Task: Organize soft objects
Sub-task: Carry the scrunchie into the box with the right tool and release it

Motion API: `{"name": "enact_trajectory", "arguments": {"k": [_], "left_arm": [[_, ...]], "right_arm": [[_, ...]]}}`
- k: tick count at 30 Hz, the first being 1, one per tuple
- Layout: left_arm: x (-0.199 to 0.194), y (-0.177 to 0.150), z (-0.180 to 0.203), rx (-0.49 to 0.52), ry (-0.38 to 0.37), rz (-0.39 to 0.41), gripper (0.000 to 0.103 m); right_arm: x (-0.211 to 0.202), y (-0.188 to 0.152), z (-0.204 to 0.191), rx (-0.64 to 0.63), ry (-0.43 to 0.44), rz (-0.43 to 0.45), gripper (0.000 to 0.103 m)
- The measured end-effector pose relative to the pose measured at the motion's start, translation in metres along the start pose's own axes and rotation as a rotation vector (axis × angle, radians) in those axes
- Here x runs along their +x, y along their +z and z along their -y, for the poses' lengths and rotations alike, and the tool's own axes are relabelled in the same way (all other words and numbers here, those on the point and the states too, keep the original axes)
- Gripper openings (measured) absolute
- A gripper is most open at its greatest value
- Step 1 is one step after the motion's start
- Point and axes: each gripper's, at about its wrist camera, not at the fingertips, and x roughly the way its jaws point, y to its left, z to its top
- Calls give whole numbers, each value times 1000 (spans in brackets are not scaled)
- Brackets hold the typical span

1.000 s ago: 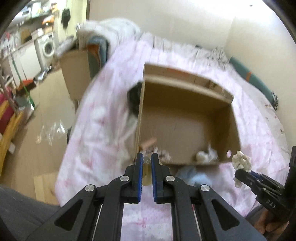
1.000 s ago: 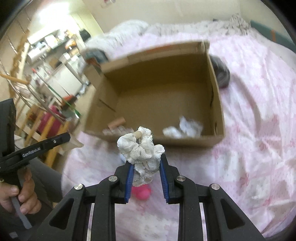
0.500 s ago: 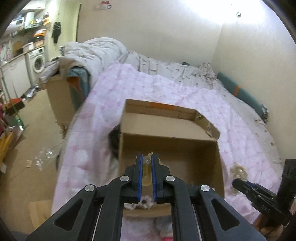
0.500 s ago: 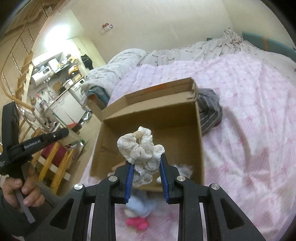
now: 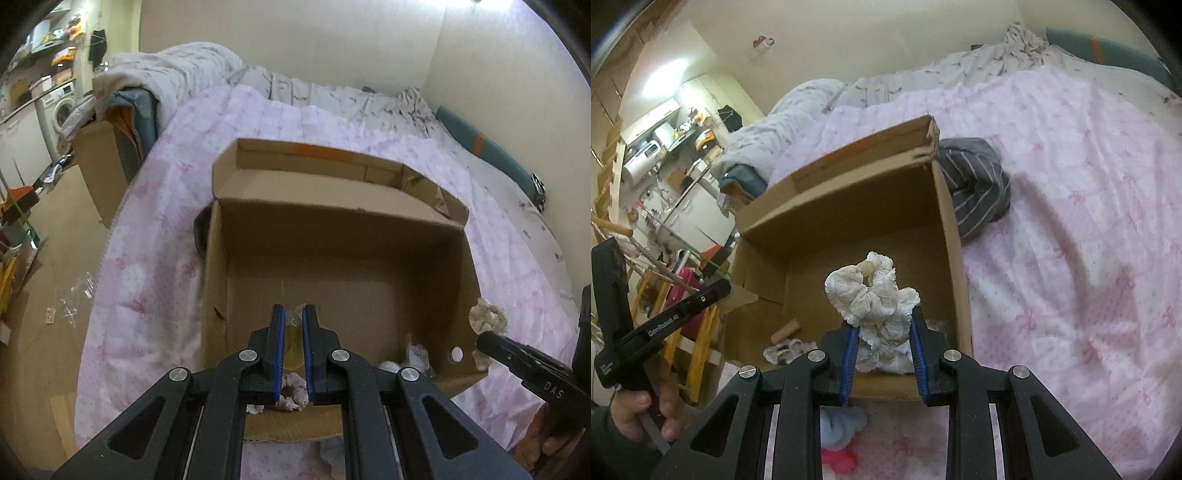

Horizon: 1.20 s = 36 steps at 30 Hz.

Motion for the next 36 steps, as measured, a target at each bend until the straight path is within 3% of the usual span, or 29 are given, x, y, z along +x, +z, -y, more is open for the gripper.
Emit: {"name": "enact_trajectory", "arguments": {"k": [6,9,14,18,27,31,33,34,36], "left_arm": [[7,-7,8,34,6,-28,9],[15,-12,17,64,-21,-88,10],[18,-14,28,118,-12,-89,10],[23,-15,27,97,-13,-118,10],[20,-16,26,101,13,-102,10],[19,-15,28,115,16,-105,28],[17,-14,30,124,20,-101,49],[15,-14,31,132,32,-87,65],[10,-13,30,133,53,-53,70]], "right_arm": [[10,-3,-6,-25,-10,-26,28],[15,-6,-8,-37,-17,-44,28],[21,-11,-14,-79,-34,-66,28],[24,-14,-19,-95,-29,-79,28],[32,-19,-24,-121,-32,-114,28],[32,-19,-24,-118,-32,-117,28],[32,-18,-24,-114,-31,-118,28],[32,-18,-24,-111,-31,-119,28],[32,-19,-23,-108,-31,-122,28]]}}
